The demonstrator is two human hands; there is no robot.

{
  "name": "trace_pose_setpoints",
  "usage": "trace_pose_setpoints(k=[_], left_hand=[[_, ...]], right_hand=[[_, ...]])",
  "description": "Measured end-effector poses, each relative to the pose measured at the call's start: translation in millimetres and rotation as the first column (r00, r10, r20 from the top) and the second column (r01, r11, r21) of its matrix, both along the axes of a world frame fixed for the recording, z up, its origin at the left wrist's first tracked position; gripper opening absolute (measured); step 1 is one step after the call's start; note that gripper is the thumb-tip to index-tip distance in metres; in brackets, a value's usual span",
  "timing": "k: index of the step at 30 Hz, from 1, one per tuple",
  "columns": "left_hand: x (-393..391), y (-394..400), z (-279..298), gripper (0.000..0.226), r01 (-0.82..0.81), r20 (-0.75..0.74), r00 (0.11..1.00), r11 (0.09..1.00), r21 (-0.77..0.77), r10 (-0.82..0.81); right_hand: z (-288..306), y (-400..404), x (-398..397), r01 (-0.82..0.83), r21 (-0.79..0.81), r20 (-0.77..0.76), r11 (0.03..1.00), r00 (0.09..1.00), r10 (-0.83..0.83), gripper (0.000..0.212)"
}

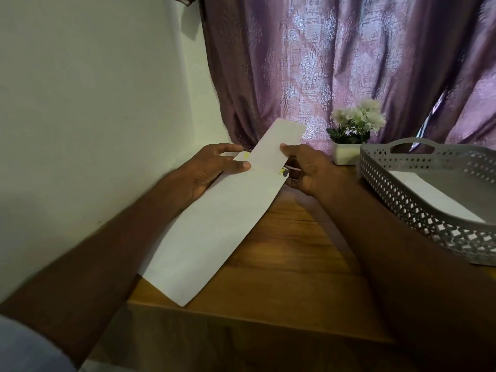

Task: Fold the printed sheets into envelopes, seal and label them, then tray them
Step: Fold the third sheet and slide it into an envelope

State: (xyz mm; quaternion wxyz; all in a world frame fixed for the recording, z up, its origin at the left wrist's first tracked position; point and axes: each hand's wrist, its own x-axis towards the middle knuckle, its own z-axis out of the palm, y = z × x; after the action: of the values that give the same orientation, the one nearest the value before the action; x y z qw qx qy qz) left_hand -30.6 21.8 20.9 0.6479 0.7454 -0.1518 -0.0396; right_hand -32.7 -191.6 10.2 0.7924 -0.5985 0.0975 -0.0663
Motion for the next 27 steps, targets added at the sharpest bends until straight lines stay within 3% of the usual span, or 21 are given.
trace_pose_setpoints(k=[10, 17, 22, 27], left_hand=[[6.1, 4.4, -0.5, 0.051, -0.065, -0.018, 0.998, 0.998, -0.021, 0.064], [5.9, 6.1, -3.0, 0.040, -0.026, -0.146, 0.989, 0.997, -0.069, 0.016], [4.8, 7.7, -2.4, 0.035, 0.021, -0.132, 0.991, 0.999, -0.050, -0.028], [6.1, 9.0, -1.4, 0.038, 0.001, -0.084, 0.996, 0.999, -0.033, -0.003]], right_hand=[[1.8, 1.3, -7.3, -0.201, -0.088, -0.046, 0.976, 0.979, 0.198, 0.039], [2.1, 1.5, -5.7, -0.081, -0.007, 0.038, 0.997, 0.996, 0.082, 0.029], [2.4, -1.4, -6.2, 0.036, -0.072, 0.069, 0.997, 0.997, -0.031, 0.014], [2.9, -3.5, -8.0, -0.087, -0.136, 0.002, 0.987, 0.996, 0.089, 0.030]])
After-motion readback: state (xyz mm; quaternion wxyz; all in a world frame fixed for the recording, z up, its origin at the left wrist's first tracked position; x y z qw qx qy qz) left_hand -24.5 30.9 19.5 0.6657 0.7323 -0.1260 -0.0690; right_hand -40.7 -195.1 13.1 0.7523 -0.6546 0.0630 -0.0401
